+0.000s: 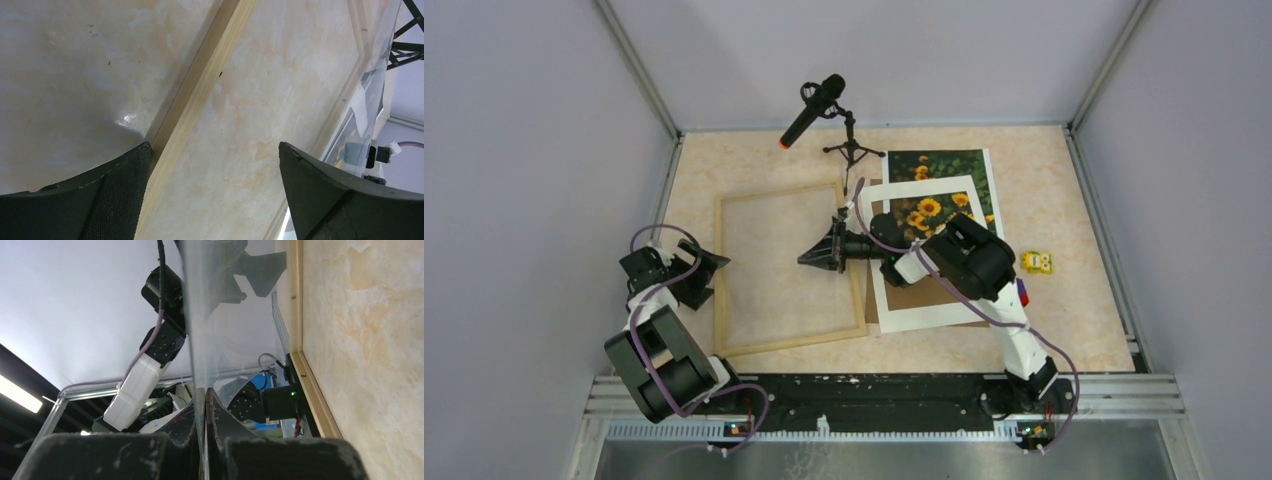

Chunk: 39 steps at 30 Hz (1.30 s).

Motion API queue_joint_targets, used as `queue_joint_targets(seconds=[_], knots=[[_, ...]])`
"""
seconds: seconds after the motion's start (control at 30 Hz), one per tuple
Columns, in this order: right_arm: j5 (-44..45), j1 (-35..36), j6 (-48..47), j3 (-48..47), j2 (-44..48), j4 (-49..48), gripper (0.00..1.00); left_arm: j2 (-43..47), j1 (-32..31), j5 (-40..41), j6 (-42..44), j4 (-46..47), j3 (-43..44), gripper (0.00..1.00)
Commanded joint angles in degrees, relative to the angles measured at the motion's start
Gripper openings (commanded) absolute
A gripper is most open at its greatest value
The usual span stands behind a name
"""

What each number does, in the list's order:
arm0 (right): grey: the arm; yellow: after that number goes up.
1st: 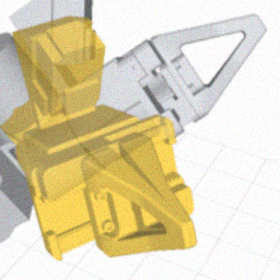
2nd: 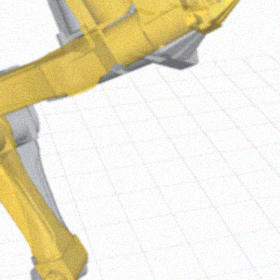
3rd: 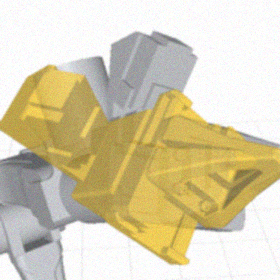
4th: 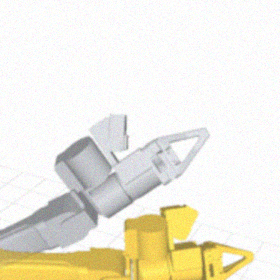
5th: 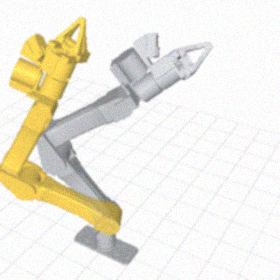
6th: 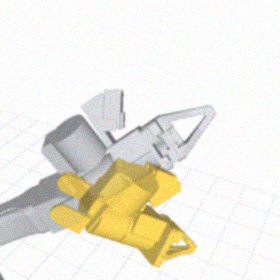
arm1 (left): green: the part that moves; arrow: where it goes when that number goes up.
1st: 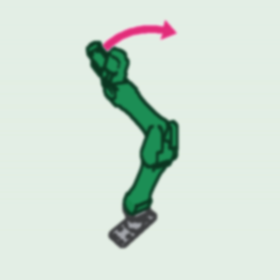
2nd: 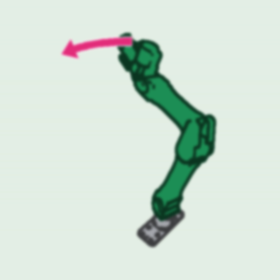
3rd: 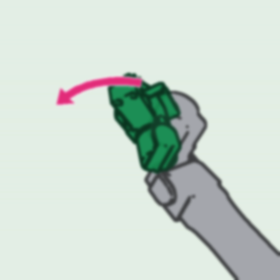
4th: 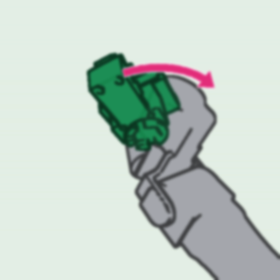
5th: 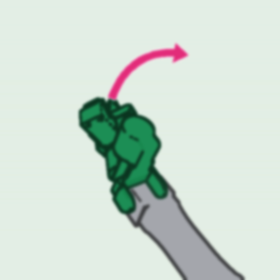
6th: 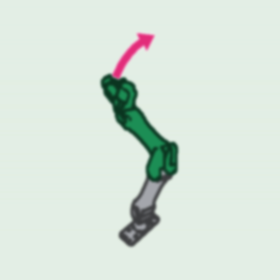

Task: Put the photo into the frame
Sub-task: Place the photo frame item in the photo frame.

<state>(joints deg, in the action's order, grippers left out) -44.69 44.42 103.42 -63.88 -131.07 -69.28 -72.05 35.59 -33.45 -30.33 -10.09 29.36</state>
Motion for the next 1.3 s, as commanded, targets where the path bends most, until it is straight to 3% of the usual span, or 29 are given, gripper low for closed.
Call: queue_joint_targets(seconds=[0.0,0.33,0.7,1.27], knots=[[0.31,0.0,1.34,-3.29,5.22,-2.42,0.0,0.64,0.09,-2.15,-0.78,2.1,0.32,0.98],[0.18,-0.12,0.55,-4.97,7.86,0.54,0.0,3.64,0.09,-0.99,-2.08,2.6,0.77,0.98],[-0.08,-0.13,-3.61,0.3,4.97,0.62,0.0,3.44,0.09,1.88,-0.6,0.65,2.01,0.98],[-1.32,-1.29,-21.89,1.6,1.5,13.67,0.0,2.42,0.1,2.18,-0.34,0.75,2.14,0.98]])
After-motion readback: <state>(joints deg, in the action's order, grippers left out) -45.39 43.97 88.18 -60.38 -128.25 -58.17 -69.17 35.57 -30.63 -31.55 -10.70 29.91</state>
